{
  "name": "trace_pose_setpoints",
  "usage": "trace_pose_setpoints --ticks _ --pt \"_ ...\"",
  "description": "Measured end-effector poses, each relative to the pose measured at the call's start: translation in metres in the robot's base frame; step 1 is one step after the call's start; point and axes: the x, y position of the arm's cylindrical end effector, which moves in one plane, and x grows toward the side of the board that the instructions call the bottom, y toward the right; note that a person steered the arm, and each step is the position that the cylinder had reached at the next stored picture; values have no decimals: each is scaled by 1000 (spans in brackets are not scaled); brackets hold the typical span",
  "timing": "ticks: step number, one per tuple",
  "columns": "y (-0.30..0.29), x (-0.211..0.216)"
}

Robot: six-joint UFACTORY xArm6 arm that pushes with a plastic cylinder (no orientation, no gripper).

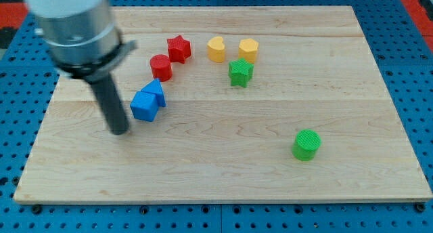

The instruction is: Push the blue cube to the center

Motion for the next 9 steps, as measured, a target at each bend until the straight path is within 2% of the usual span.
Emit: trace_pose_setpoints --ticks 1,5,7,9 --pt "-23 -26" --pt "123 -13" --pt "87 -20" --pt "145 -25"
